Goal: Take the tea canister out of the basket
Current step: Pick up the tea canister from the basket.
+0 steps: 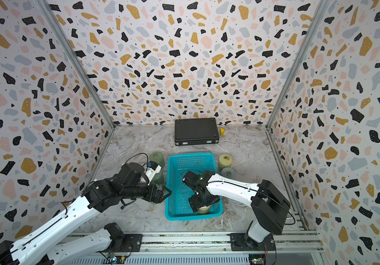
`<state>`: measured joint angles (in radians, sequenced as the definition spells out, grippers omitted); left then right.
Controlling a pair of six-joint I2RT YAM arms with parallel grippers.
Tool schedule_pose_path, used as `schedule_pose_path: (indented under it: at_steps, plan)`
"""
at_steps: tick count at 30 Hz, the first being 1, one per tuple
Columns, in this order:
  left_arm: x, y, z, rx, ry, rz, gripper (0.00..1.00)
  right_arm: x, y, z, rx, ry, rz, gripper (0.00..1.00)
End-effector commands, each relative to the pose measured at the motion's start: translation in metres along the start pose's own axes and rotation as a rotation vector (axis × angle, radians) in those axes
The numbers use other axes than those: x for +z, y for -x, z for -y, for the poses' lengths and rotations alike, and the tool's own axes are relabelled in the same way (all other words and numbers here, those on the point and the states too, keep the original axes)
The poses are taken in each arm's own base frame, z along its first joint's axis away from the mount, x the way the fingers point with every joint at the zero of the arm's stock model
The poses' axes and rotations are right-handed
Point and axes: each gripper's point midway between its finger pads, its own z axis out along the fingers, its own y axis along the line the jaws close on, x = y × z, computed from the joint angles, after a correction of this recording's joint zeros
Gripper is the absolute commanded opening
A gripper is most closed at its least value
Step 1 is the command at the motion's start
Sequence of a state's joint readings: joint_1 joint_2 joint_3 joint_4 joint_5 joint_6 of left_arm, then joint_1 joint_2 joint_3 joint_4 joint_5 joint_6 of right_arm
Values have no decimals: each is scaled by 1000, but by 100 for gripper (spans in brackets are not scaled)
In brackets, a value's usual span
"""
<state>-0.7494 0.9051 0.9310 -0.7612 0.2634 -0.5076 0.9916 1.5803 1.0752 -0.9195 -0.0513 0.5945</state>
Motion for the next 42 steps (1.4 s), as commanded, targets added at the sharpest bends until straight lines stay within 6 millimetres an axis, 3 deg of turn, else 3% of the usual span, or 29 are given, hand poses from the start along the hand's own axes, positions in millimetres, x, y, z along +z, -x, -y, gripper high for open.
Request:
schedule_pose_path:
  at_steps: [1, 6, 13, 25, 34, 42]
  plan:
    - [-2, 0, 0, 26, -4, 20, 100, -9, -2, 0, -10, -14, -11, 93]
    - [-2, 0, 0, 26, -5, 23, 100, -8, -5, -3, -16, -13, -24, 89]
    - [-3, 1, 0, 25, -6, 28, 100, -19, 0, -4, -17, -10, 8, 73]
    - [-7, 7, 7, 38, -23, 42, 100, -83, 25, -2, -43, -22, 190, 72]
    - [-5, 17, 19, 36, -82, 70, 100, -134, 34, 24, 5, -44, 321, 72]
    - [4, 22, 34, 53, -123, 56, 100, -171, 27, 70, 70, -116, 405, 71]
